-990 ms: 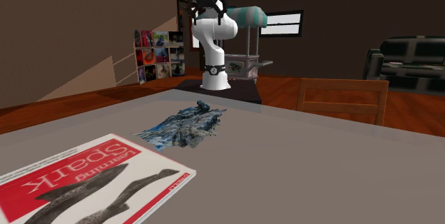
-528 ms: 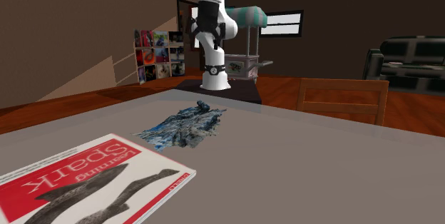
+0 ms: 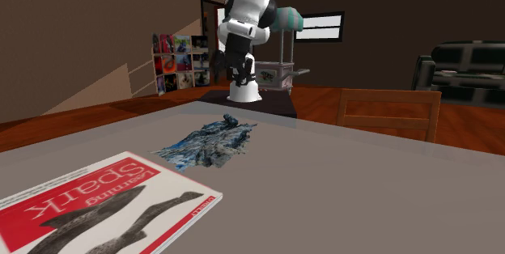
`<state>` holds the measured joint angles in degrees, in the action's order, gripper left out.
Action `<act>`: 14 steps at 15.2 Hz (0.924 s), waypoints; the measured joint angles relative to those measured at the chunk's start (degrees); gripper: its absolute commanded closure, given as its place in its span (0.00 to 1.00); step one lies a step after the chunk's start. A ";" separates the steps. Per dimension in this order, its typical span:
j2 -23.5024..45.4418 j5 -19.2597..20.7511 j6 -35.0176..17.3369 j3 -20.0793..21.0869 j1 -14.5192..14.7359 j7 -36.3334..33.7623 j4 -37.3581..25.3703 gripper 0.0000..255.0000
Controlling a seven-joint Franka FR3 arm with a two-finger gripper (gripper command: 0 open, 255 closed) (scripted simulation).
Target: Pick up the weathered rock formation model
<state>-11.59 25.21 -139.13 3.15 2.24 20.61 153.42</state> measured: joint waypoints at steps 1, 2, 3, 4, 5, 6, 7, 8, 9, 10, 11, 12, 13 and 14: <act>2.85 3.20 -2.39 0.73 -0.35 -1.45 -0.24 0.00; 5.44 6.75 -4.39 0.92 -0.99 -2.46 -0.77 0.00; 7.95 10.67 -6.25 0.94 -1.64 -3.71 -1.31 0.00; 9.91 14.07 -7.42 0.97 -1.94 -4.81 -1.93 0.00; 11.44 16.40 -8.34 0.99 -2.03 -6.05 -2.31 0.00; 12.72 18.19 -9.15 0.88 -2.14 -7.19 -2.57 0.00; 14.02 19.75 -9.89 0.80 -2.14 -8.51 -2.85 0.00; 14.91 20.94 -10.46 0.67 -2.17 -9.50 -2.98 0.00; 15.91 22.08 -10.99 0.53 -2.16 -10.58 -3.22 0.00; 17.11 23.24 -11.54 0.30 -2.22 -11.54 -3.71 0.00; 17.96 24.44 -12.10 0.07 -2.20 -12.66 -3.77 0.00; 18.71 25.38 -12.53 -0.14 -2.20 -13.47 -3.94 0.00; 19.06 25.86 -12.74 -0.23 -2.17 -13.95 -3.99 1.00; 19.22 26.10 -12.85 -0.28 -2.16 -14.17 -4.00 1.00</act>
<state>7.63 51.31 -151.98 2.88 0.07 6.44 149.42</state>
